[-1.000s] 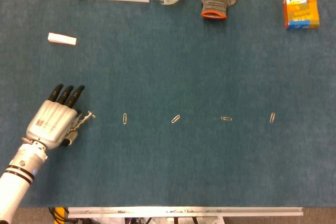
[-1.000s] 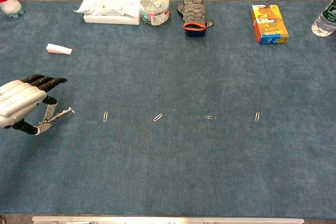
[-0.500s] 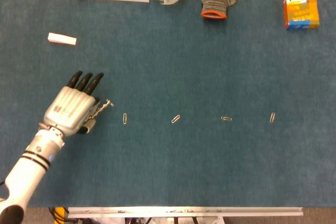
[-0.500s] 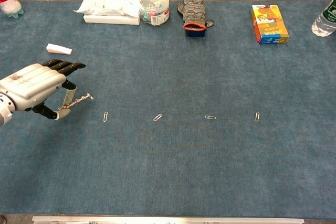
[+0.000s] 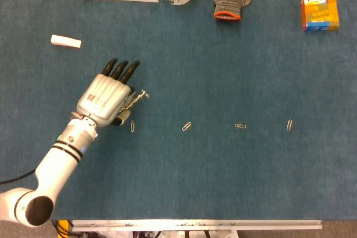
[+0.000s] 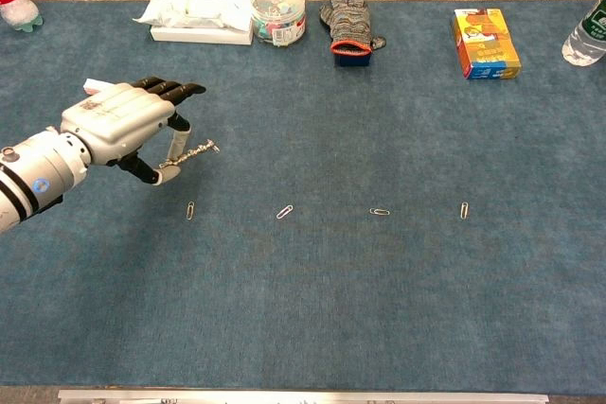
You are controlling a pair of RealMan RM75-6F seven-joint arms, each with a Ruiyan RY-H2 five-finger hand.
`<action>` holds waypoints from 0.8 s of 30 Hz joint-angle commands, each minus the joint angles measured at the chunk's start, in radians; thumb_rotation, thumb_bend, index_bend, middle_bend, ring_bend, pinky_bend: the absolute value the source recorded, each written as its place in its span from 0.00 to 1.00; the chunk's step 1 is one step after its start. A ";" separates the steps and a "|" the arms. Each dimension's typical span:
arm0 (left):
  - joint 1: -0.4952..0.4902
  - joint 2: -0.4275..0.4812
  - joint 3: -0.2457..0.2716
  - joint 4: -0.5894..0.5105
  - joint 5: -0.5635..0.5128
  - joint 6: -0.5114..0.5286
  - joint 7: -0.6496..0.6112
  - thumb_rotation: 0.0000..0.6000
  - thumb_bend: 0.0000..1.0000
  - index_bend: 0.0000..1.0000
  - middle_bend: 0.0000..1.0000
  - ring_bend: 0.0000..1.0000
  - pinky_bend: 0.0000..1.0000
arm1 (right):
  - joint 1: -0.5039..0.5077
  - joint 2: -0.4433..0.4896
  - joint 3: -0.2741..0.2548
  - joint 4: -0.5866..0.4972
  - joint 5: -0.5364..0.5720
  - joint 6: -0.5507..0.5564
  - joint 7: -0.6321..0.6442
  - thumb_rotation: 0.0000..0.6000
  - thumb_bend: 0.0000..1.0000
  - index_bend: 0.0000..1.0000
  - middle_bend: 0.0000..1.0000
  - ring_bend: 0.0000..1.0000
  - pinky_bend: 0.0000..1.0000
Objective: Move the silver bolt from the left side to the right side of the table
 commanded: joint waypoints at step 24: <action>-0.242 -0.180 -0.052 0.082 -0.151 -0.043 0.115 1.00 0.34 0.64 0.00 0.00 0.02 | -0.078 0.000 0.014 0.060 0.059 0.072 0.099 1.00 0.21 0.15 0.02 0.06 0.36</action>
